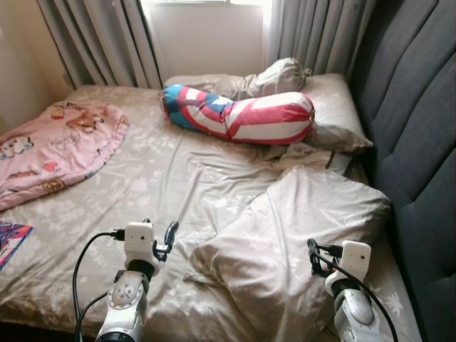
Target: Clean up the room
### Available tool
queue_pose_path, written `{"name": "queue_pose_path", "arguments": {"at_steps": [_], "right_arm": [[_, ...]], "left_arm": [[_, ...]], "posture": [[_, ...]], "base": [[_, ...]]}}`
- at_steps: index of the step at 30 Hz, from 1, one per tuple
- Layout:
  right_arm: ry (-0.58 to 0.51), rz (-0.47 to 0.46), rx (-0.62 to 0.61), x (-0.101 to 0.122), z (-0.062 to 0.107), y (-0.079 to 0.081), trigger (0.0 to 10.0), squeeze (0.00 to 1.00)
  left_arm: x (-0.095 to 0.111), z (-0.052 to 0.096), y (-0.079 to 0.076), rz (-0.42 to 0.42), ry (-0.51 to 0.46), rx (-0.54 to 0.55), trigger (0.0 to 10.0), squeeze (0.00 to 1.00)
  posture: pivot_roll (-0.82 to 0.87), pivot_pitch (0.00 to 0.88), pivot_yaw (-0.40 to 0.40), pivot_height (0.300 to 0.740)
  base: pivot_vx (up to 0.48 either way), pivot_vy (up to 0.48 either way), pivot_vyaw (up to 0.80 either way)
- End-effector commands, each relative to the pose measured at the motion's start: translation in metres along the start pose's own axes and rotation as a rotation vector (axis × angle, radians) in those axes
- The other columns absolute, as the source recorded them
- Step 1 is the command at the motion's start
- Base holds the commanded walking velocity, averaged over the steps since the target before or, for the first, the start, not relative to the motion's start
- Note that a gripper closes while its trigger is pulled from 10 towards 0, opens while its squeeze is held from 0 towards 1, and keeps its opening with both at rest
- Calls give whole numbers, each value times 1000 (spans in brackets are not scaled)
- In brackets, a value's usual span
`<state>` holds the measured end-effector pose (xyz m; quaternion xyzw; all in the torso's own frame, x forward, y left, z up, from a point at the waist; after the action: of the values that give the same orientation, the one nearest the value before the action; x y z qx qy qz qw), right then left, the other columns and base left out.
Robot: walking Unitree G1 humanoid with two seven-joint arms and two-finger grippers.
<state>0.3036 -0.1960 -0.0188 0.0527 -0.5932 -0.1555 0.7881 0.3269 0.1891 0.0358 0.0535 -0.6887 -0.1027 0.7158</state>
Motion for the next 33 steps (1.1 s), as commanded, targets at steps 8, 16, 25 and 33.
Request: {"name": "queue_pose_path", "arguments": {"at_steps": [8, 16, 25, 33], "right_arm": [[11, 4, 13, -2, -1, 5, 10000, 0], [76, 4, -33, -9, -4, 1, 10000, 0], [88, -14, -20, -6, -8, 5, 10000, 0], [121, -14, -14, -2, -16, 13, 10000, 0]], "left_arm": [[2, 0, 7, 1, -5, 11, 10000, 0], [3, 1, 7, -3, -5, 4, 10000, 0], [3, 0, 7, -4, -4, 2, 10000, 0], [4, -1, 10, -10, -1, 7, 10000, 0]], "posture": [[4, 0, 17, 680], [5, 0, 23, 671], [13, 0, 21, 647], [21, 0, 27, 647]], "base": [[0, 0, 0], [0, 0, 0], [0, 0, 0], [0, 0, 0]]}}
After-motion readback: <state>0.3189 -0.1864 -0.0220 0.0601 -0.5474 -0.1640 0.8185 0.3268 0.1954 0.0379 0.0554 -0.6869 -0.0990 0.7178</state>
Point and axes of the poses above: a point about 5 cm out from each wrist's last joint towards the gripper, its own z axis pointing back from the gripper into the wrist, its own x axis along the axis of the wrist's last joint, y = z × x, the point moved 4 cm from there along -z, pointing out of the wrist towards the gripper, and after that the axes turned 11 degrees about -z, right-handed, at the moved point
